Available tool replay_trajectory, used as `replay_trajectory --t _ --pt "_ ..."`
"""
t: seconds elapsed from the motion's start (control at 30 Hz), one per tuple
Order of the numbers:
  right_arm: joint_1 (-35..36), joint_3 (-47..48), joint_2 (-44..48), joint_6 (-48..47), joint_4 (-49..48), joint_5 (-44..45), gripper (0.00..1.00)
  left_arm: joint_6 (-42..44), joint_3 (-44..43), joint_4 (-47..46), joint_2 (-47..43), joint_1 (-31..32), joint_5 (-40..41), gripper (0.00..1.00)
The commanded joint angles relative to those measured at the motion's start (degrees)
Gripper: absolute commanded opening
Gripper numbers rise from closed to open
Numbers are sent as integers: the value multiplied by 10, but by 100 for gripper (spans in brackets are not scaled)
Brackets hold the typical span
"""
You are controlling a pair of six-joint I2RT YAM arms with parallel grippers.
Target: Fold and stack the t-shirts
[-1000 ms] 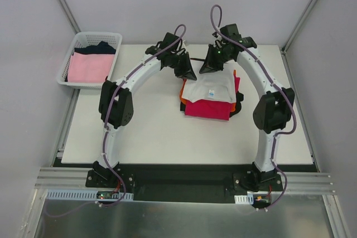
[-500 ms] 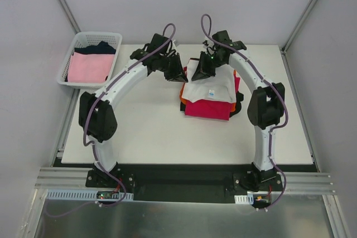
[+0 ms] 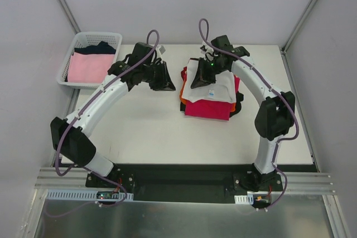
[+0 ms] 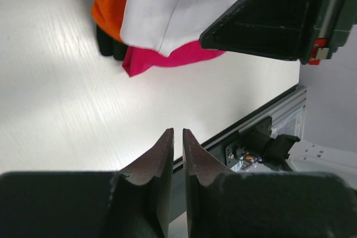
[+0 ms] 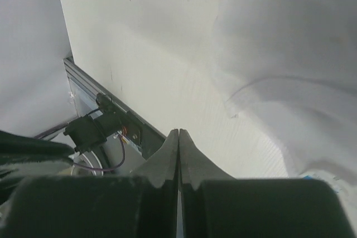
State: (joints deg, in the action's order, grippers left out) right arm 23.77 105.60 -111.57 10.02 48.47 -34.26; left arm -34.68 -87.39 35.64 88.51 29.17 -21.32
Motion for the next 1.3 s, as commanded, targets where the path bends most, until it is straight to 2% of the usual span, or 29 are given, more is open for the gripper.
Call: replay_trajectory --t 0.0,0.1,0.23,0.3,0.4,0.53,0.63,1.07,1.2,1.27 --pt "12 -44 53 -11 -11 15 1 18 45 22 -60 -2 21 12" --pt "11 -30 28 -17 -12 20 1 15 74 23 -87 -3 28 12" --pt "7 78 -59 -30 28 -3 1 14 92 28 -101 -3 30 12" --pt "2 135 -94 -20 32 -27 1 8 93 29 -107 -2 32 13" --pt "-14 157 -156 37 -8 -99 1 1 98 32 -111 -3 34 13" --pt "-57 78 -213 136 -153 -150 1 -2 101 36 -105 -3 35 14" --pt "-79 41 -220 175 -199 -151 1 -10 105 41 -103 -2 37 14" --pt "-147 -62 -201 166 -216 -128 1 -9 85 55 -60 -3 29 14" --pt "-167 -107 -179 136 -194 -123 1 -2 63 56 -41 -2 25 14" --pt "-170 -107 -173 113 -150 -113 1 1 54 56 -27 -3 21 14"
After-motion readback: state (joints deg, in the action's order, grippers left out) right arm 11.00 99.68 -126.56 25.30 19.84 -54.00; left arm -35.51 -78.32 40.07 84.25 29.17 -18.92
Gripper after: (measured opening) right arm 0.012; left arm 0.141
